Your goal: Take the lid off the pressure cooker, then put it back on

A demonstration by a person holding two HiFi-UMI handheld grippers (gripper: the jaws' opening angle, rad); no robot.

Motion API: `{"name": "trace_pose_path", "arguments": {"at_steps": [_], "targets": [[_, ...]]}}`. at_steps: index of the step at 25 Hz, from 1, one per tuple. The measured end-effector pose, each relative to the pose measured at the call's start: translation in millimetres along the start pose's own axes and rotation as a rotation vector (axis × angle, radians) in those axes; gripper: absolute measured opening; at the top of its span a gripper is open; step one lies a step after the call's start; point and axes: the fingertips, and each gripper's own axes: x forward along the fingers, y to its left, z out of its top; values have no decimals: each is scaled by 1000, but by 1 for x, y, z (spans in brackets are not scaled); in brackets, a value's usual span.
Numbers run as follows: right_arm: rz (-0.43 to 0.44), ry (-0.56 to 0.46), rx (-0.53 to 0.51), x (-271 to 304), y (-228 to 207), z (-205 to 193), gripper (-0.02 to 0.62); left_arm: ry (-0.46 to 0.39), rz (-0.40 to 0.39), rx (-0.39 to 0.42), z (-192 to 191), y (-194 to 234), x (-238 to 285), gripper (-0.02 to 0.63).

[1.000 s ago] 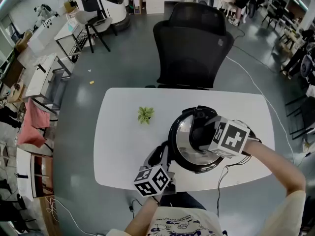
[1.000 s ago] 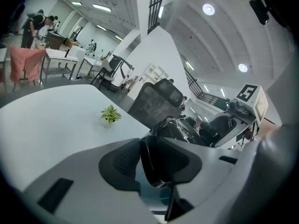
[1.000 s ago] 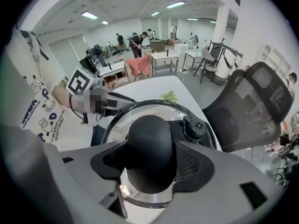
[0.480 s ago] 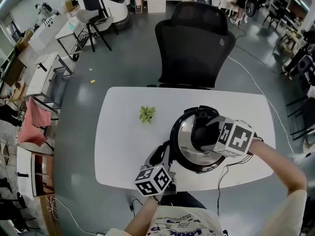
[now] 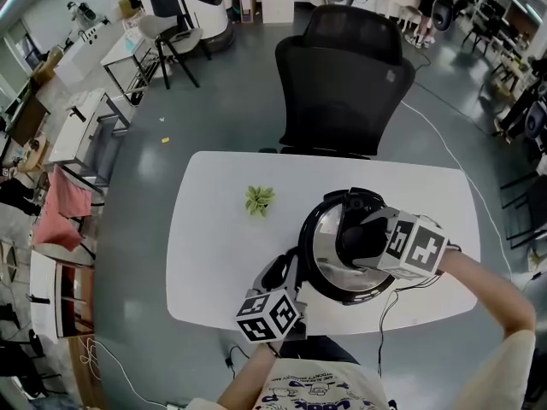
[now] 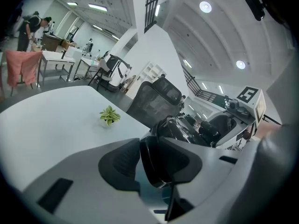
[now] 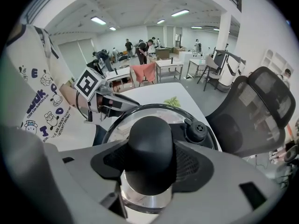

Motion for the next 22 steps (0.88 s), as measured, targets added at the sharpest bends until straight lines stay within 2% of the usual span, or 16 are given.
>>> {"name": "trace_pose_path", "arguments": {"at_steps": [22], "targets": [[1, -33, -60, -27, 4, 6, 295, -15, 15, 5, 0, 2, 2, 137]]}}
